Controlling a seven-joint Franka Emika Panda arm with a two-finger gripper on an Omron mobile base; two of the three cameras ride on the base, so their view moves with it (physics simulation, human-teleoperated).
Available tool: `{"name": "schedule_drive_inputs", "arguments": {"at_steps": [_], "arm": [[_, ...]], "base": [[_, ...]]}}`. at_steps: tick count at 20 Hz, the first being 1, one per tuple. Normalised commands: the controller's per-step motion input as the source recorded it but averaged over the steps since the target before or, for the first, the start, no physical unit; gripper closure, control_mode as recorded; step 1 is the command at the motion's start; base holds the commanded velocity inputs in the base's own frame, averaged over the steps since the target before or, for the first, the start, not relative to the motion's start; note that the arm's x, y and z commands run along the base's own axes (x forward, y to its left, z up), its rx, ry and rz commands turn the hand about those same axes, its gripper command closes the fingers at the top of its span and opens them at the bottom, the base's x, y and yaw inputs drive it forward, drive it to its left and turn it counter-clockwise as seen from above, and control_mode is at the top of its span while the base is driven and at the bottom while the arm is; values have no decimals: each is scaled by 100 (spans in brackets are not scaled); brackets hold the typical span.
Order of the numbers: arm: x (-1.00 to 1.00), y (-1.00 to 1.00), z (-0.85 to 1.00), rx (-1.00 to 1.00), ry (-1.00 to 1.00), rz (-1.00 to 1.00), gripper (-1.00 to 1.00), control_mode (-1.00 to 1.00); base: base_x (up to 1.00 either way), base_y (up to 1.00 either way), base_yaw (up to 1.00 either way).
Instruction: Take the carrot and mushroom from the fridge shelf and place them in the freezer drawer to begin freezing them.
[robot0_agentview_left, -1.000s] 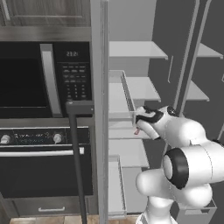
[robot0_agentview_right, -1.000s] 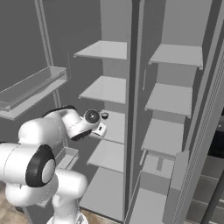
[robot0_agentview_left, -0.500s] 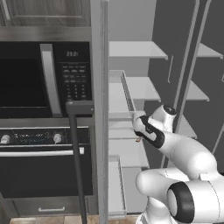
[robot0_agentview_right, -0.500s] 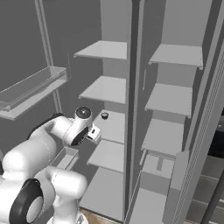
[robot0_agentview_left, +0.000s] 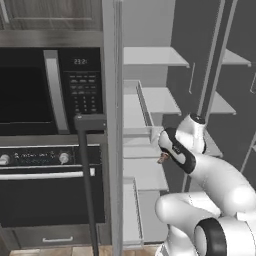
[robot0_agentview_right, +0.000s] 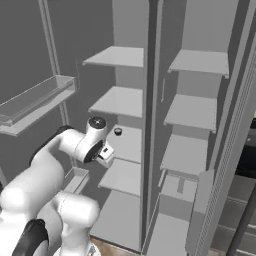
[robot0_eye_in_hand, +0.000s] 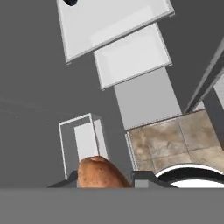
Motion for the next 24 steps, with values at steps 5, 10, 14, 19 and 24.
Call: {"name": "schedule_drive_inputs", "arguments": {"at_steps": [5, 10, 14, 19, 24], "arm": [[0, 0, 0, 0, 0, 0, 100, 100], [0, 0, 0, 0, 0, 0, 100, 100], [0, 0, 0, 0, 0, 0, 100, 100], [9, -16, -20, 2, 4, -18, 100, -100], [55, -13, -46, 0, 6, -28, 100, -100]], "base": [[-100, 0, -30], [-74, 0, -29], [-14, -14, -34], [3, -14, -12], [0, 0, 0]]}}
